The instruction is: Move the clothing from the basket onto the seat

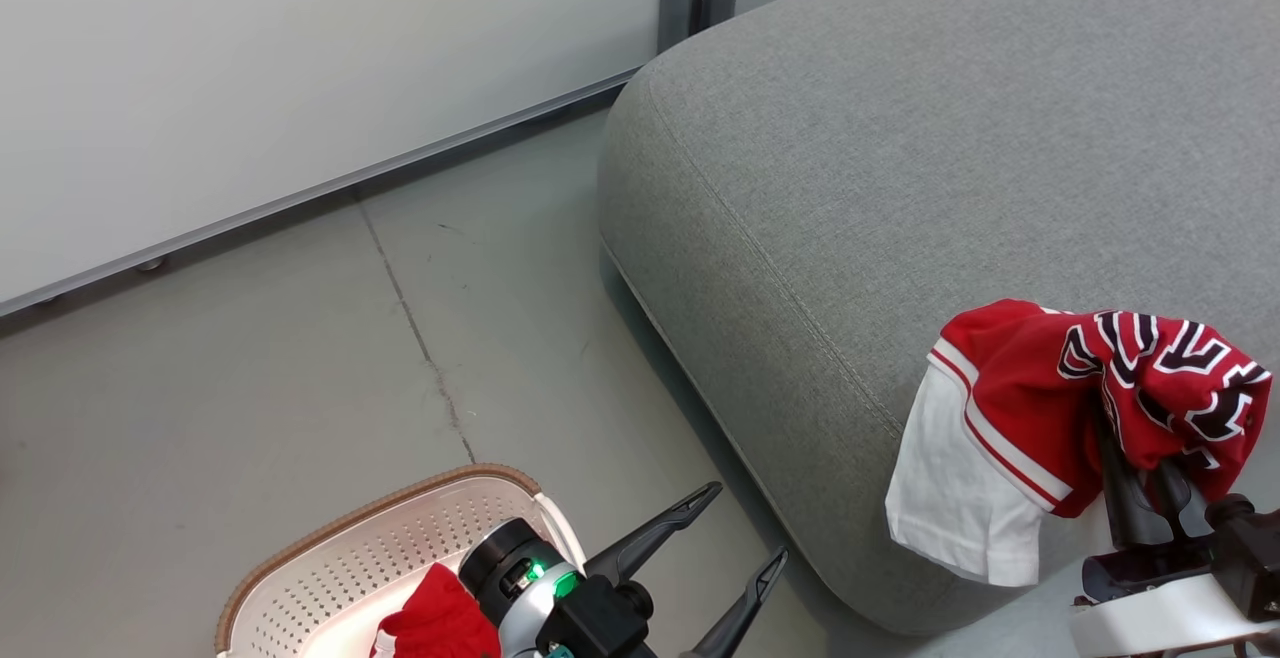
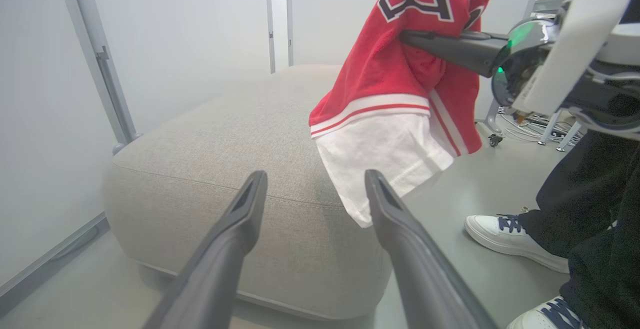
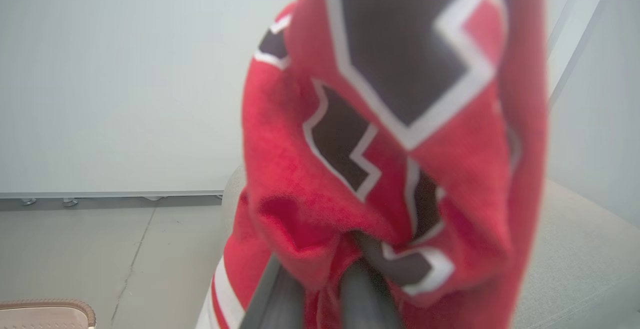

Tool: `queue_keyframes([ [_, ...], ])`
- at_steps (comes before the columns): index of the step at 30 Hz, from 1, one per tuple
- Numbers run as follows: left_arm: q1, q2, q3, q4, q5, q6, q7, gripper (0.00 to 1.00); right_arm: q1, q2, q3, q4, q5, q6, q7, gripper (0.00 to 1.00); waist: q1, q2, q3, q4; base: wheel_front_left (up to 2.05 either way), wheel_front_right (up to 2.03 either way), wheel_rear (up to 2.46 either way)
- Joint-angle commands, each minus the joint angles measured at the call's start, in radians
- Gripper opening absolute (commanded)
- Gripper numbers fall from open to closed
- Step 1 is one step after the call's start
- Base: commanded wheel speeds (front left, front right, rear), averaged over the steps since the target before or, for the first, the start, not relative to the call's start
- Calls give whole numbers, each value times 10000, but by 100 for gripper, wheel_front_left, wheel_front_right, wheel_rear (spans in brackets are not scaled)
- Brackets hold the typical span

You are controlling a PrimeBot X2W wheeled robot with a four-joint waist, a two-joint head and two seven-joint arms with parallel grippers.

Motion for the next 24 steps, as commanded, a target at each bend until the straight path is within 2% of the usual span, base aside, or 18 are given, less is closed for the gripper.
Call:
queue_keyframes([
  [1,-49,0,-11,-16,-17,-5,-11,100,-1,17,-62,4,51,2,-53,0,0,-1,35,-31,0,0,0],
  [6,-85,36,-155,-43,-18,-5,-11,100,-289,92,-267,-88,116,2,-53,0,0,-1,110,71,0,0,0],
  [10,-125,90,-234,-11,-19,-5,-11,100,-689,-171,-612,-107,217,1,-53,0,0,-1,255,233,0,0,0],
  [18,-855,767,-784,-346,544,-4,-11,100,-2689,-1098,-1878,303,907,1,-53,0,0,-1,1608,763,0,0,0],
  [20,-986,860,-858,-391,587,-4,-11,100,-2978,-1229,-2009,392,1001,2,-53,0,0,-1,1816,833,0,0,0],
  [24,-1503,1152,-1067,-433,664,-5,-13,100,-4151,-1979,-2131,852,1062,2,-53,0,0,-1,2577,1088,0,0,0],
])
